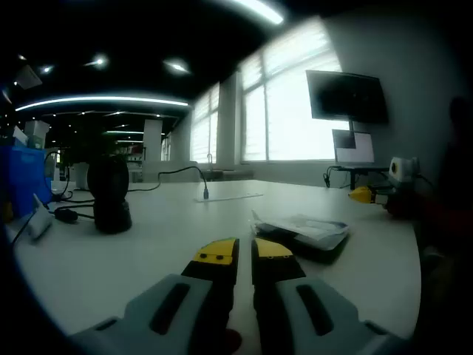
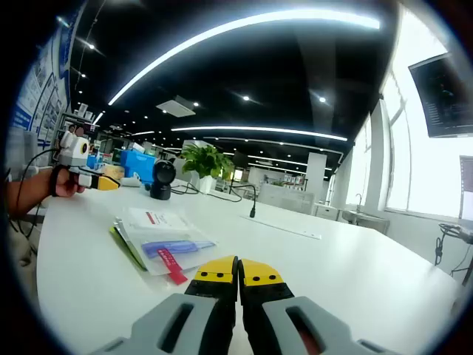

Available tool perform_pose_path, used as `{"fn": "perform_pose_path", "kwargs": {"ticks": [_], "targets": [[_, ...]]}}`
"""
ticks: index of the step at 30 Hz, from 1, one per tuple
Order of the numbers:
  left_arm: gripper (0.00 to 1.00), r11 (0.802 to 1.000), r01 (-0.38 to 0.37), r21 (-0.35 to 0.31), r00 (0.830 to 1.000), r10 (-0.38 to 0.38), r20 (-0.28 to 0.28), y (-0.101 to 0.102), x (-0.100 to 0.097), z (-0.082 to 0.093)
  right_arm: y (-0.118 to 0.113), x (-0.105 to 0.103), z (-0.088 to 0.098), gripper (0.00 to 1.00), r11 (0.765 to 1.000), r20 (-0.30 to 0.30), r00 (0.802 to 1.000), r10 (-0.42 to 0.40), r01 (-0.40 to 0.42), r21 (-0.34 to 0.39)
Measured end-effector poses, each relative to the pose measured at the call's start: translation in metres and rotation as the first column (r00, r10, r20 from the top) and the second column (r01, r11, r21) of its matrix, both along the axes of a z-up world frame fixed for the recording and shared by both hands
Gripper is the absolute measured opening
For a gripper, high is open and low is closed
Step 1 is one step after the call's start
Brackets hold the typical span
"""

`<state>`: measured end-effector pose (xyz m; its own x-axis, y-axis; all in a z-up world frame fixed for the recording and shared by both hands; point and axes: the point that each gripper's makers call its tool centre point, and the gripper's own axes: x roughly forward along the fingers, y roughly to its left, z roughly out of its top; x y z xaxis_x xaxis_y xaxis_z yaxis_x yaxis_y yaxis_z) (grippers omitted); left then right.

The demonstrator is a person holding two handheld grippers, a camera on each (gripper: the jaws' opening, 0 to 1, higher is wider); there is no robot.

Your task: Clip sheet goods on table flip sheet goods clip sheet goods scan sheet goods put sheet goods back to table

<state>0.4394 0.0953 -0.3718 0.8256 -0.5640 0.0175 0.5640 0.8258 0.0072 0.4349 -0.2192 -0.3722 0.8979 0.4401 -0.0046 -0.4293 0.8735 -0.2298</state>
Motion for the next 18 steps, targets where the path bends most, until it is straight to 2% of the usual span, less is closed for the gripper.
{"fn": "perform_pose_path", "kwargs": {"ticks": [18], "targets": [[0.01, 1.000, 0.002, 0.001, 1.000, -0.002, -0.001, 0.0023, 0.0036, -0.0026, 0.0016, -0.0013, -0.0005, 0.00, 1.000, -0.002, 1.000, -0.001, 0.001, -0.001]]}}
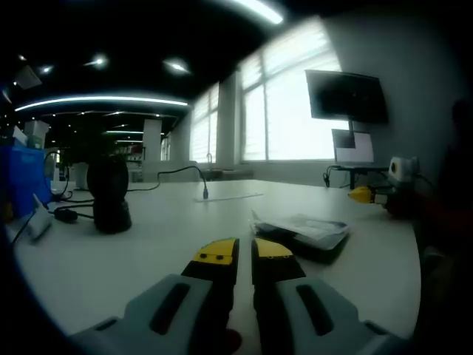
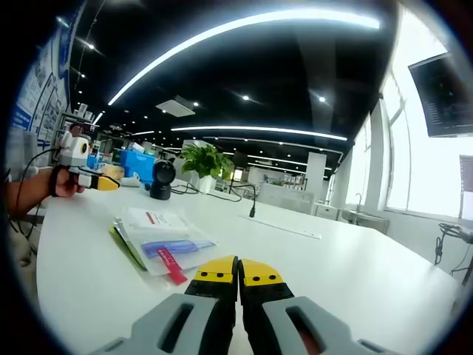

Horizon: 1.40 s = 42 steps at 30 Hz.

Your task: Clip sheet goods on table flip sheet goods clip sheet goods scan sheet goods put sheet goods back to table

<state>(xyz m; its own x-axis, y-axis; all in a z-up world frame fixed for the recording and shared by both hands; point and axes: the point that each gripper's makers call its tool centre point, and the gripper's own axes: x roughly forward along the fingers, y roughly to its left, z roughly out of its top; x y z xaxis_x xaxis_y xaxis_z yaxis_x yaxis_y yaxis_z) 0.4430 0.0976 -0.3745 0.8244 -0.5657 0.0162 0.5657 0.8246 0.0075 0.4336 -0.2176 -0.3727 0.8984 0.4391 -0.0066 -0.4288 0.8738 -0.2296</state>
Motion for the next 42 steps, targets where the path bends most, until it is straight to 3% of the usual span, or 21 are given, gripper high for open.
{"fn": "perform_pose_path", "kwargs": {"ticks": [11, 21, 30, 42], "targets": [[0.01, 1.000, -0.007, -0.003, 1.000, 0.007, 0.007, 0.001, -0.001, 0.002, 0.002, -0.003, 0.001, 0.00, 1.000, 0.001, 1.000, 0.000, 0.000, 0.009], [0.01, 0.997, -0.016, -0.073, 1.000, 0.016, -0.010, 0.007, 0.000, 0.007, 0.005, -0.005, 0.001, 0.00, 1.000, -0.013, 1.000, 0.004, -0.003, 0.024], [0.01, 1.000, 0.002, -0.027, 1.000, -0.002, -0.005, -0.002, -0.005, 0.008, 0.006, -0.006, 0.006, 0.00, 0.996, -0.031, 0.999, 0.019, -0.017, 0.083], [0.01, 1.000, 0.008, -0.023, 1.000, -0.009, -0.016, -0.007, -0.003, 0.010, 0.014, -0.008, 0.004, 0.00, 0.999, -0.043, 0.999, 0.013, -0.012, 0.031]]}}
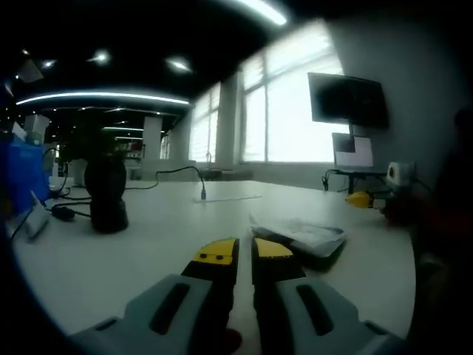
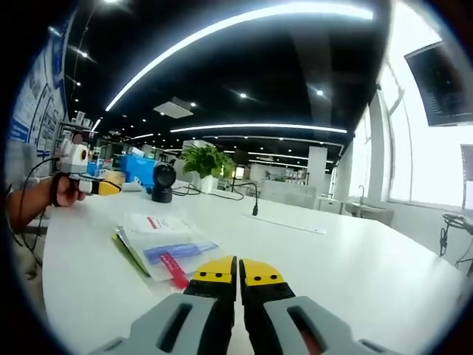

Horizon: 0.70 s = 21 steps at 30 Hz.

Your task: Clip sheet goods on table flip sheet goods clip sheet goods scan sheet goods put sheet goods back to table

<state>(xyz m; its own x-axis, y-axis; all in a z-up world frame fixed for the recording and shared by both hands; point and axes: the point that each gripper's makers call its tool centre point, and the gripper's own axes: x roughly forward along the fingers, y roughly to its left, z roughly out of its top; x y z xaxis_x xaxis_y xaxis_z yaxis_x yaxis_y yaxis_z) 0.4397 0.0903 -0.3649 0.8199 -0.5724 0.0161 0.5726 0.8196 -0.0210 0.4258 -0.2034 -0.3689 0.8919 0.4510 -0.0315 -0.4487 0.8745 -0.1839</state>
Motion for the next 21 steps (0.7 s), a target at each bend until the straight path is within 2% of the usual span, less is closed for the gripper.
{"fn": "perform_pose_path", "kwargs": {"ticks": [7, 21], "targets": [[0.04, 1.000, 0.008, 0.024, 1.000, -0.008, 0.007, -0.0034, 0.0000, 0.0016, 0.0054, -0.0013, -0.0002, 0.00, 1.000, -0.002, 1.000, 0.009, -0.009, -0.013], [0.04, 1.000, 0.012, 0.008, 1.000, -0.012, 0.000, -0.0028, -0.0003, -0.0016, -0.0032, 0.0061, -0.0060, 0.01, 1.000, -0.004, 1.000, 0.027, -0.027, -0.008]]}}
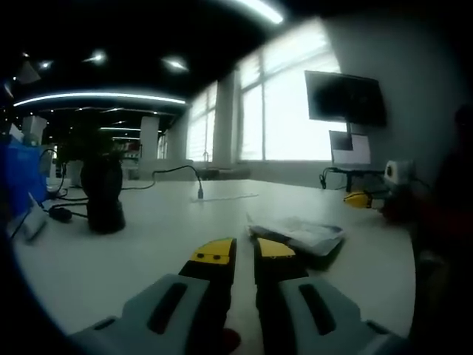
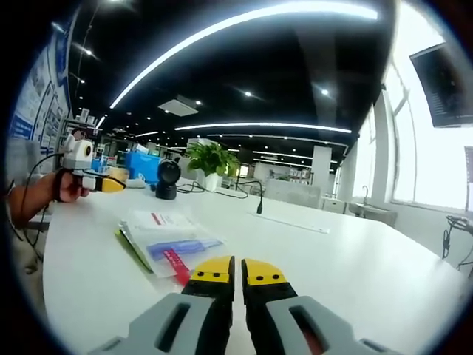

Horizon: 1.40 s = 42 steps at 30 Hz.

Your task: Clip sheet goods on table flip sheet goods clip sheet goods scan sheet goods put sheet goods back to table

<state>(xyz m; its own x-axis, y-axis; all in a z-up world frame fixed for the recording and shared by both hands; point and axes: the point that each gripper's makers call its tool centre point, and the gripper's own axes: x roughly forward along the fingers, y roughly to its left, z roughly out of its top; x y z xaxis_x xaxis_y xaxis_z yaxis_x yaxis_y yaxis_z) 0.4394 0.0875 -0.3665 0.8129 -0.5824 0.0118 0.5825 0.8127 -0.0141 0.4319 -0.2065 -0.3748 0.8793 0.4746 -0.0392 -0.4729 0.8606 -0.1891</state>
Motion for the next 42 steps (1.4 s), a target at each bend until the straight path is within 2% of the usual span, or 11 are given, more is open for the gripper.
{"fn": "perform_pose_path", "kwargs": {"ticks": [5, 14, 20, 27, 30, 37, 42], "targets": [[0.04, 1.000, 0.017, 0.012, 0.999, -0.018, 0.036, -0.001, 0.000, 0.002, -0.003, 0.001, 0.000, 0.01, 1.000, 0.004, 1.000, -0.009, 0.009, -0.008], [0.04, 0.999, 0.026, 0.042, 0.998, -0.028, 0.049, -0.004, -0.001, 0.003, -0.007, 0.006, 0.001, 0.04, 1.000, 0.000, 1.000, 0.011, -0.011, 0.020], [0.04, 0.999, 0.028, 0.031, 1.000, -0.028, 0.008, -0.013, -0.001, 0.002, -0.002, 0.003, 0.002, 0.03, 1.000, -0.003, 1.000, 0.008, -0.008, -0.001], [0.04, 0.999, 0.033, 0.018, 0.999, -0.033, -0.011, -0.019, 0.001, 0.004, -0.003, 0.006, 0.005, 0.01, 1.000, -0.022, 1.000, -0.005, 0.006, 0.014], [0.04, 0.999, 0.033, 0.038, 0.999, -0.033, -0.017, -0.023, 0.000, 0.004, -0.001, 0.006, 0.007, 0.01, 1.000, -0.018, 1.000, 0.000, 0.001, 0.019], [0.05, 0.998, 0.046, 0.032, 0.998, -0.045, -0.033, -0.031, 0.004, 0.007, 0.015, 0.005, 0.013, 0.01, 1.000, -0.016, 1.000, 0.018, -0.018, 0.005], [0.09, 0.996, 0.073, 0.056, 0.996, -0.070, -0.045, -0.045, 0.004, 0.006, 0.026, 0.006, 0.012, 0.01, 0.999, -0.019, 0.999, 0.031, -0.031, -0.014]]}}
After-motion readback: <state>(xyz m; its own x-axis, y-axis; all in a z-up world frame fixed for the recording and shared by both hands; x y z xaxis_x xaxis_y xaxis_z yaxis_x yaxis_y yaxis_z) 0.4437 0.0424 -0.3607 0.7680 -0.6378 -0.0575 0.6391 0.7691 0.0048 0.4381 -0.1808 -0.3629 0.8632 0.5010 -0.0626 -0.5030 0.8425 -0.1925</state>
